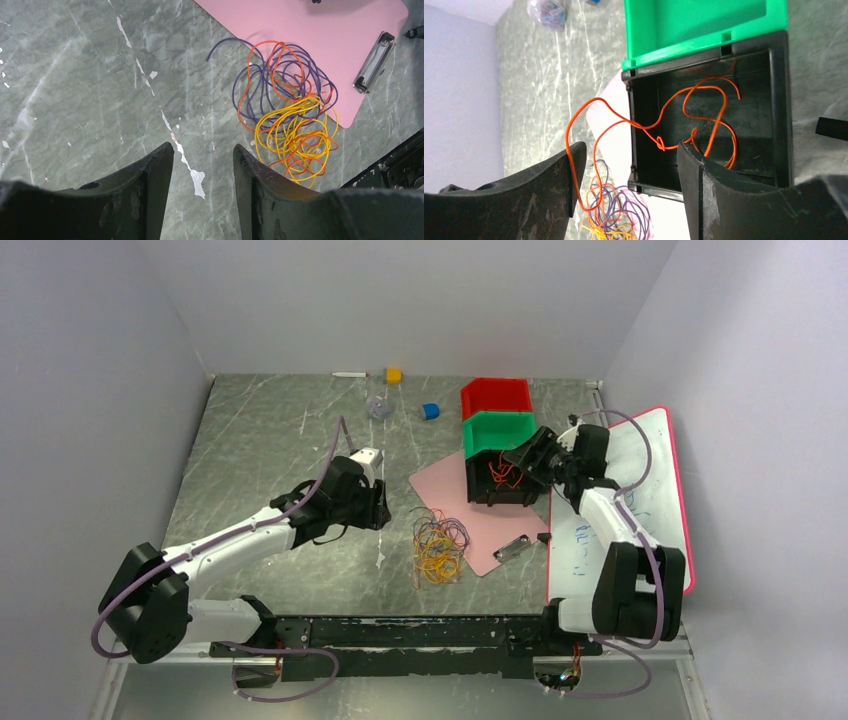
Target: Untangle the cables
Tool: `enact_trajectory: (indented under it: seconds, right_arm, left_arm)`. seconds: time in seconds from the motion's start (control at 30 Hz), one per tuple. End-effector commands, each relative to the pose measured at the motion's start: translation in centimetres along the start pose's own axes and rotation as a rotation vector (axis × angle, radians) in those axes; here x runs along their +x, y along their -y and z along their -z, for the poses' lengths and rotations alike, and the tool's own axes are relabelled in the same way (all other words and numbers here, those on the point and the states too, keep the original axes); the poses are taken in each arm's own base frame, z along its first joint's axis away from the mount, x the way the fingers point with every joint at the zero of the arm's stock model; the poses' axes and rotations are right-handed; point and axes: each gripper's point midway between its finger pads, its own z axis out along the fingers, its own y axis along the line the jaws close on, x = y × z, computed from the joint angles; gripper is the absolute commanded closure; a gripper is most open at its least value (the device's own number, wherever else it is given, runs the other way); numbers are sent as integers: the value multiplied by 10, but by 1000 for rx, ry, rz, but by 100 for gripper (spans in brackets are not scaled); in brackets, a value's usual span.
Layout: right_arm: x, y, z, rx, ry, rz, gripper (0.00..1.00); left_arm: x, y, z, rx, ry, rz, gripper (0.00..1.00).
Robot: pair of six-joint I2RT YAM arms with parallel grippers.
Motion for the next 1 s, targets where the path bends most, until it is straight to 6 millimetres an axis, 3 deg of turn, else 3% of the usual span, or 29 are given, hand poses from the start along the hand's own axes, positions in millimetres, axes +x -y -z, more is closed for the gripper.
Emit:
enact_trajectory:
  seconds: [0.0, 0.17, 0.33, 0.5, 0.63, 0.77, 0.97]
  right_arm:
    - [-23, -15, 15, -83, 103, -2, 30]
    - [-23, -25, 21, -175, 123, -29, 41]
    - [-23, -31, 23, -242, 131, -56, 32]
    - [-34, -7, 25, -69, 176, -34, 33]
    - [-41, 16, 32, 109, 168, 5, 48]
    - [-37, 6, 30, 75, 105, 63, 55]
    - [-13, -16, 18, 21, 8, 132, 54]
  left_arm:
    - [3, 3, -2, 27, -8, 9, 48]
    - [3, 3, -2, 29, -11, 12, 48]
    - [4, 4, -2, 32, -11, 11, 47]
    - [4, 5, -3, 39, -15, 11, 47]
    - [3, 7, -4, 43, -18, 8, 48]
    - [2, 8, -6, 47, -21, 5, 48]
    - [4, 10, -9, 64, -29, 10, 48]
